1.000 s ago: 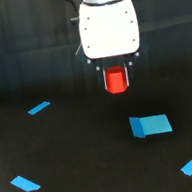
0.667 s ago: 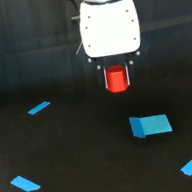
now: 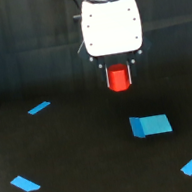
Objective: Pick up the red object from the table
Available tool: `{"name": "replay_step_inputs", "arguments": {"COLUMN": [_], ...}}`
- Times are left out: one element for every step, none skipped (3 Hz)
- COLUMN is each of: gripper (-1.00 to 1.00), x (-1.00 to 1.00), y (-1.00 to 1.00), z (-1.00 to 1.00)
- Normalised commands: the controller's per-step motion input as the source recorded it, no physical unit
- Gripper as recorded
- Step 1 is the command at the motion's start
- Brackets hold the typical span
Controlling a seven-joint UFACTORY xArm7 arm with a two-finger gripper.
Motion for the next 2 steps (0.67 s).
{"name": "replay_step_inputs", "arguments": {"gripper": [-1.0,-0.96], "x": [0.09,0.12], "y": [0.01,-0.06], "z": [0.09,0.16]}}
